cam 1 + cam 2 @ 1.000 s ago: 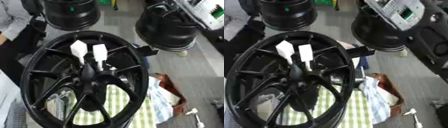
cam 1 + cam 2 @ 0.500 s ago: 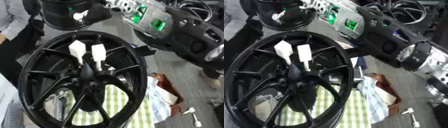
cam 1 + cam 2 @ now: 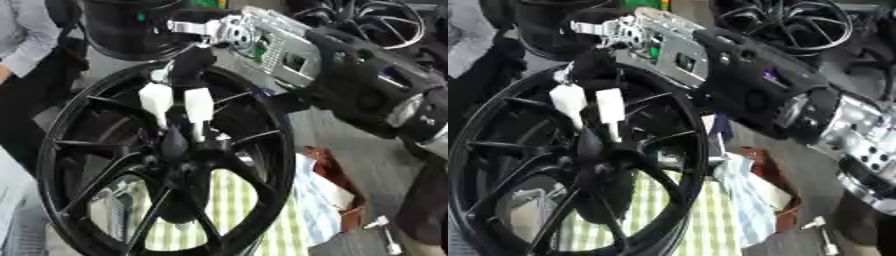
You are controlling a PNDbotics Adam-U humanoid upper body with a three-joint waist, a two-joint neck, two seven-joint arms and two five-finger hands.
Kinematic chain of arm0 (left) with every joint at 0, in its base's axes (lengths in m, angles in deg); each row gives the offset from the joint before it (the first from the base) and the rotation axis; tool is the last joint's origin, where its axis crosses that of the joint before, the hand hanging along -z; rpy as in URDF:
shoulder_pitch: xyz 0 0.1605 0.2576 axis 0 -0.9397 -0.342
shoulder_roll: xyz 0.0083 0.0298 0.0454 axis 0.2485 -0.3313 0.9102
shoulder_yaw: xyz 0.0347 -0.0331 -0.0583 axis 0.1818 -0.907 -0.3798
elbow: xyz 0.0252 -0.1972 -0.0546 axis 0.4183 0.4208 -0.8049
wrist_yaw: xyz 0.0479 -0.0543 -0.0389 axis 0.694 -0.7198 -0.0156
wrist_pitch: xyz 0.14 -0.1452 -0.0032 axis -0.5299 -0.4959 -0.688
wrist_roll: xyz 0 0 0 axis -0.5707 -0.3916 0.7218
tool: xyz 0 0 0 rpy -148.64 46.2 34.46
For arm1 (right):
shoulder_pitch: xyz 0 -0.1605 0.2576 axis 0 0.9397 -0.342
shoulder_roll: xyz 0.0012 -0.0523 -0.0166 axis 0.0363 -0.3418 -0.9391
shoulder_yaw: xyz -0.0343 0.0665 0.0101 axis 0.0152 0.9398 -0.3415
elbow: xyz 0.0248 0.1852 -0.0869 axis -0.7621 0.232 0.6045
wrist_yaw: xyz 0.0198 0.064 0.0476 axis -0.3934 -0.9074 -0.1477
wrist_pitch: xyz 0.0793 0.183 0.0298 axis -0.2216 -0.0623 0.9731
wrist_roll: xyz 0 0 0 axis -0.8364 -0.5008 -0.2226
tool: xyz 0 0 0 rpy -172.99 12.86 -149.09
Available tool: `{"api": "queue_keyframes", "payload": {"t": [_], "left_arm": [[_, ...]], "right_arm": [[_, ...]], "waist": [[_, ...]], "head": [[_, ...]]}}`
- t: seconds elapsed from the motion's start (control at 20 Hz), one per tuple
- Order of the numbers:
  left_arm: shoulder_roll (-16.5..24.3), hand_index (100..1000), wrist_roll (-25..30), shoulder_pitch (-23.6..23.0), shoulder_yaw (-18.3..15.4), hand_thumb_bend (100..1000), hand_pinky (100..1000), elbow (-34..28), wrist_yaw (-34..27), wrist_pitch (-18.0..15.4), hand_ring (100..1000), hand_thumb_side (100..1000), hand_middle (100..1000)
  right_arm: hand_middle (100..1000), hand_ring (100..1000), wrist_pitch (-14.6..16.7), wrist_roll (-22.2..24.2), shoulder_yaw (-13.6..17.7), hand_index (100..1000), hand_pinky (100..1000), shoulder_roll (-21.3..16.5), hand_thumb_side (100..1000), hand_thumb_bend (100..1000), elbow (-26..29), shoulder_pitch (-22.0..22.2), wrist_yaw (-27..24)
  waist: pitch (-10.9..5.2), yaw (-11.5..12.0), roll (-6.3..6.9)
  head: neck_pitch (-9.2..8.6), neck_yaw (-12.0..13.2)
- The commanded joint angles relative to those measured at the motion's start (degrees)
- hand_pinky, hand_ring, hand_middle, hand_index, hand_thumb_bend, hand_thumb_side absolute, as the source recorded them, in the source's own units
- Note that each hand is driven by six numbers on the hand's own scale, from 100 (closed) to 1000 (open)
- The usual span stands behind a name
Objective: Pull the pin out of the wheel hub.
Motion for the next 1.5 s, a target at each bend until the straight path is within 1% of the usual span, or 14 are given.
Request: {"api": "queue_keyframes", "payload": {"t": [0.05, 0.1, 0.25, 0.4, 0.5, 0.75, 0.9, 1.1, 1.35, 1.5], "left_arm": [[1.9, 929, -0.2, 0.3, -0.7, 679, 819, -1.0, 0.2, -0.1, 907, 636, 842], [1.9, 929, -0.1, 0.3, -0.6, 679, 819, -1.0, 0.2, 0.0, 907, 636, 842], [1.9, 929, -0.1, 0.1, -0.7, 677, 819, -1.0, 0.3, 0.0, 907, 636, 841], [1.9, 928, -0.2, 0.0, -0.8, 676, 819, -1.0, 0.2, 0.0, 907, 636, 841], [2.0, 928, -0.2, -0.1, -0.8, 677, 819, -1.0, 0.2, 0.0, 907, 636, 840], [2.1, 928, -0.3, -0.3, -0.9, 676, 819, -0.9, 0.3, 0.0, 907, 635, 839], [2.0, 928, -0.3, -0.3, -1.0, 677, 819, -0.8, 0.2, 0.0, 907, 634, 838], [1.9, 927, -0.4, -0.2, -1.0, 677, 818, -0.7, 0.1, 0.0, 907, 632, 837], [1.8, 926, -0.3, -0.1, -0.9, 677, 818, -0.7, 0.0, 0.0, 907, 631, 837], [1.7, 926, -0.3, -0.1, -0.9, 677, 817, -0.7, -0.1, 0.0, 900, 631, 837]], "right_arm": [[870, 899, 2.8, 2.8, 2.4, 895, 885, -1.9, 582, 262, -0.6, -1.6, 1.3], [872, 901, 3.7, 3.6, 2.9, 896, 885, -2.2, 577, 268, -1.0, -1.5, 1.7], [865, 899, 6.2, 6.1, 4.7, 898, 881, -2.9, 517, 324, -2.2, -1.2, 2.8], [864, 897, 8.4, 8.5, 6.9, 894, 875, -3.4, 483, 374, -3.1, -1.2, 2.4], [866, 902, 9.4, 10.2, 7.9, 900, 877, -3.8, 466, 392, -3.2, -1.5, 1.9], [866, 912, 11.5, 14.4, 8.1, 905, 883, -5.3, 417, 410, -3.3, -1.1, 1.4], [863, 912, 12.6, 17.1, 7.8, 904, 882, -5.9, 413, 407, -2.8, -0.6, 0.5], [858, 909, 12.3, 21.0, 8.1, 904, 880, -6.3, 412, 405, -1.5, -0.5, -1.2], [855, 908, 10.6, 26.1, 8.3, 902, 878, -6.9, 409, 408, 0.1, -0.4, -2.8], [853, 904, 9.7, 29.3, 9.3, 903, 875, -7.0, 409, 410, 0.3, -0.2, -3.1]], "waist": [[-0.86, -0.3, 0.35], [-0.87, -0.3, 0.34], [-0.89, -0.5, 0.34], [-0.91, -0.7, 0.39], [-0.92, -0.9, 0.38], [-0.94, -1.2, 0.21], [-0.93, -1.2, 0.19], [-0.91, -1.1, 0.19], [-0.84, -1.1, 0.19], [-0.77, -1.0, 0.24]], "head": [[0.29, 0.5], [0.29, 0.6], [0.29, 0.8], [0.29, 1.0], [0.29, 1.1], [0.29, 1.4], [0.29, 1.5], [0.29, 1.4], [0.29, 1.4], [0.29, 1.4]]}}
